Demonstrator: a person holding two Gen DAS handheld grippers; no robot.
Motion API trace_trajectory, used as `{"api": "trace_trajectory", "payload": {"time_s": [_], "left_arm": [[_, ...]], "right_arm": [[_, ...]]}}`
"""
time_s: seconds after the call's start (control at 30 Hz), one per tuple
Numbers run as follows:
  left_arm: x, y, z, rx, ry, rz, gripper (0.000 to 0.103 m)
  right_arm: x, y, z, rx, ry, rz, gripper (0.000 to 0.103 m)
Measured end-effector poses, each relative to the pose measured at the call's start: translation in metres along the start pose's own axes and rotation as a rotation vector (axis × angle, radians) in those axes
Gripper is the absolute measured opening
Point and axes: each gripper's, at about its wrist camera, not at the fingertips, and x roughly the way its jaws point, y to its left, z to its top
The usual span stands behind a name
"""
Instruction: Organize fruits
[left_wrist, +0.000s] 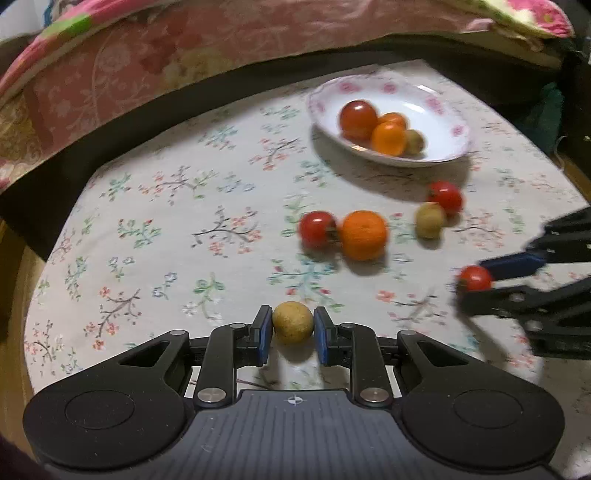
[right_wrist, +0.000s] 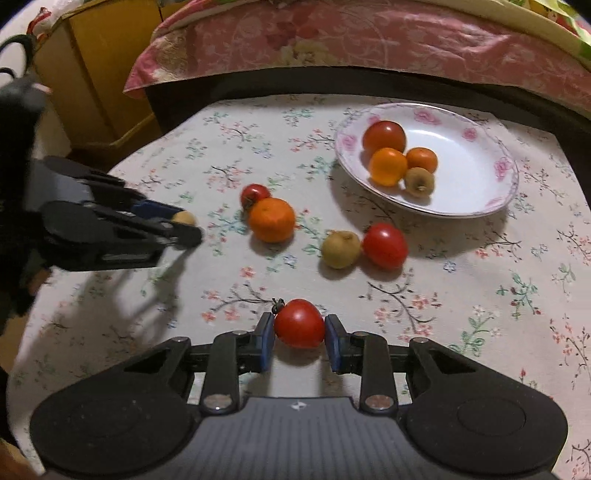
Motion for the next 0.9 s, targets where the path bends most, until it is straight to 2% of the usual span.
{"api": "trace_trajectory", "payload": {"time_s": [0.1,0.3,0.47,0.57,0.67,0.9], "left_arm": [[-0.009,-0.013,-0.003,0.013,-0.004,-0.041,0.031],[-0.010,-0.030,-0.017,0.063,0.008,-0.048,0.032],[-0.009,-0.032,-0.021,0.084,0.007,-0.040,0.036],[-0.011,-0.031,-0.023,0.084,0.006,-0.037,0.045],[-0.010,-0.031,-0.024,0.076,0.010,-0.028,0.048],[-0.010,-0.038,-0.021,0.099,-0.008,-0.038,0.052]], "right_arm": [[0.002,-0.001,-0.001,-0.011,-0.001,0.003,0.030],[0.001,0.000,-0.007,-0.042,-0.013,0.003,0.030],[0.002,0.002,-0.007,-0.069,-0.014,-0.007,0.030],[0.002,0.001,-0.007,-0.070,-0.015,0.000,0.031],[0.002,0.002,-0.007,-0.079,-0.010,0.012,0.038],[0.001,-0.001,-0.007,-0.077,-0.003,0.002,0.039]]}}
